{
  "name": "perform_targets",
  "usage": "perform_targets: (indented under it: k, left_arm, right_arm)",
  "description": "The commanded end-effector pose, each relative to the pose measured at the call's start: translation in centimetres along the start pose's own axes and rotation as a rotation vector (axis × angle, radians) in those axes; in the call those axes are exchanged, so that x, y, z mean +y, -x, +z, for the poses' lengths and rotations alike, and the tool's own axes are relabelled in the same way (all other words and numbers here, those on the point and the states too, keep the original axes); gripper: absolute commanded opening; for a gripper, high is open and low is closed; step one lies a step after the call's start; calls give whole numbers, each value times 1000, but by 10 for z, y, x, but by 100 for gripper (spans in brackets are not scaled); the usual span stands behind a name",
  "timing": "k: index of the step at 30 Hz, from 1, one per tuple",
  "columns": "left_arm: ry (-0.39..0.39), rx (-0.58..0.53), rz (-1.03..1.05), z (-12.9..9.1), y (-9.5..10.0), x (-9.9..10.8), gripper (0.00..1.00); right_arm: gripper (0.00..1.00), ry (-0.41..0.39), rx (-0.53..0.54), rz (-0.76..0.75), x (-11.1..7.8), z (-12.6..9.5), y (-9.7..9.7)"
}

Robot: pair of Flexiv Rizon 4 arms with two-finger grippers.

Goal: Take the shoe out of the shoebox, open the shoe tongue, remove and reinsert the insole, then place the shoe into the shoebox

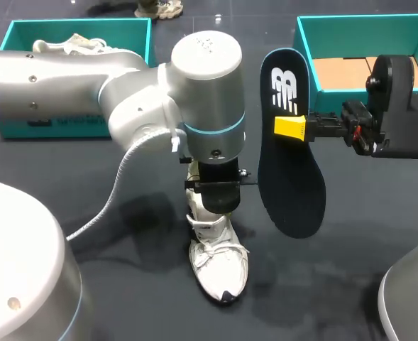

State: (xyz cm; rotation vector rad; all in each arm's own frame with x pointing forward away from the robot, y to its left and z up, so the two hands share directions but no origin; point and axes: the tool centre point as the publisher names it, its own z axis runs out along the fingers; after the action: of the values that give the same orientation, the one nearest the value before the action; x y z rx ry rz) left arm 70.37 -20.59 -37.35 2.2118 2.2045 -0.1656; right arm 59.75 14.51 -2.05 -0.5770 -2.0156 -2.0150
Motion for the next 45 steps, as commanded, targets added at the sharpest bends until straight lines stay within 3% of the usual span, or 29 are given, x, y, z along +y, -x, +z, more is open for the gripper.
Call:
perform_targets:
  k: [1,24,25,26,28,31,38,45]
  left_arm:
    - [-4,17,8,9,9,4,0]
    - [-14,-11,118,14,13,5,0]
    - [-13,-12,120,14,13,5,7]
    - [-13,-14,122,13,12,5,35]
    - [-8,-22,129,10,11,5,49]
    - [-1,-34,132,6,10,6,100]
    - [36,-116,111,-19,4,8,100]
    - [128,-327,95,-82,-6,8,100]
  right_arm:
    - [0,7,-12,0,-4,-3,-7]
    - [0,7,-12,0,-4,-3,-7]
    - [0,7,-12,0,-4,-3,-7]
    - [0,7,-12,0,-4,-3,-7]
    - [0,7,-12,0,-4,-3,-7]
    - [0,7,-12,0,-4,-3,-7]
    - [0,7,-12,0,-4,-3,-7]
    - [0,7,-12,0,-4,-3,-7]
